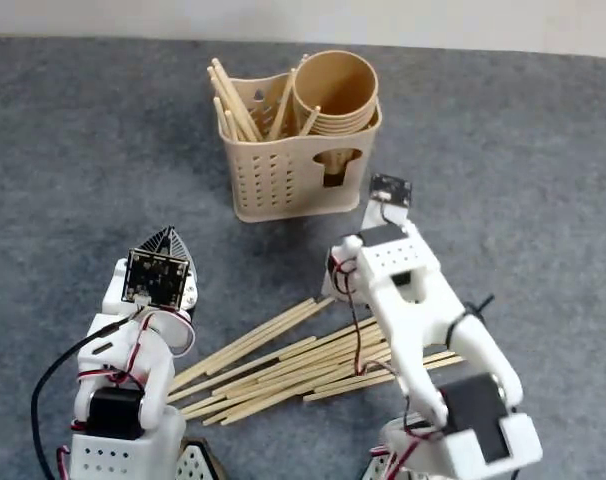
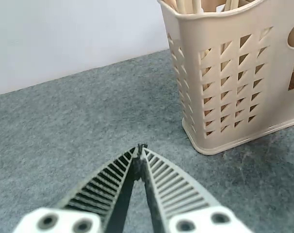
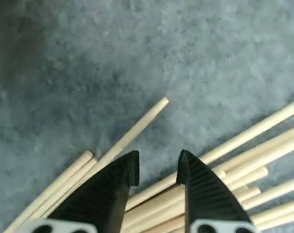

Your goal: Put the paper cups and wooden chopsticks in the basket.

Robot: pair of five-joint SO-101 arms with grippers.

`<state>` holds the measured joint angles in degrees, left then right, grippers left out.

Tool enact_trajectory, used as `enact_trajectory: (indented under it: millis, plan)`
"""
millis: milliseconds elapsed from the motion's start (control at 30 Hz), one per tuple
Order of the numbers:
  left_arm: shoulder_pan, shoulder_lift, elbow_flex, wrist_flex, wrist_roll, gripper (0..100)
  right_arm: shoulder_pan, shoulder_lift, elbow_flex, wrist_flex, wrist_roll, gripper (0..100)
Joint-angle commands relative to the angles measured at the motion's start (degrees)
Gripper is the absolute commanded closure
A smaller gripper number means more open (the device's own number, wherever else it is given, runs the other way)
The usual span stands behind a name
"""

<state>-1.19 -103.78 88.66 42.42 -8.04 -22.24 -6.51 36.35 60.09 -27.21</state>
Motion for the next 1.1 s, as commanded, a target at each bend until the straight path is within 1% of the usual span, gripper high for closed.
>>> enact_trajectory:
  millis: [0, 300, 533, 700, 767, 833, 900, 967, 1067]
  plan:
    - [-0.13, -0.31, -0.31, -1.14, -0.44, 99, 0.75, 1.71, -5.67, -1.19, -0.70, 86.5]
    - [-0.13, -0.31, -0.31, -1.14, -0.53, 99, 1.01, 8.13, -10.68, -1.45, -0.79, 86.6]
    - [-0.13, -0.31, -0.31, -1.14, -0.53, 99, 5.05, 16.92, -14.81, -1.19, -0.79, 86.8]
    - [-0.13, -0.31, -0.31, -1.14, -0.53, 99, 6.64, 18.86, -15.16, -1.10, -0.79, 87.1]
    - [-0.13, -0.31, -0.31, -1.14, -0.53, 99, 6.73, 18.86, -15.16, -1.10, -0.79, 90.3]
    - [-0.13, -0.31, -0.31, -1.14, -0.53, 99, 6.73, 18.86, -15.16, -1.19, -0.97, 95.7]
    - [-0.13, -0.31, -0.31, -1.14, -0.53, 99, 6.73, 18.77, -15.16, -1.45, -3.52, 99.3]
    - [-0.13, -0.31, -0.31, -1.14, -0.53, 99, 6.73, 18.77, -15.16, -1.45, -5.71, 99.5]
    - [-0.13, -0.31, -0.31, -1.14, -0.53, 99, 6.73, 18.77, -15.16, -1.45, -6.86, 99.5]
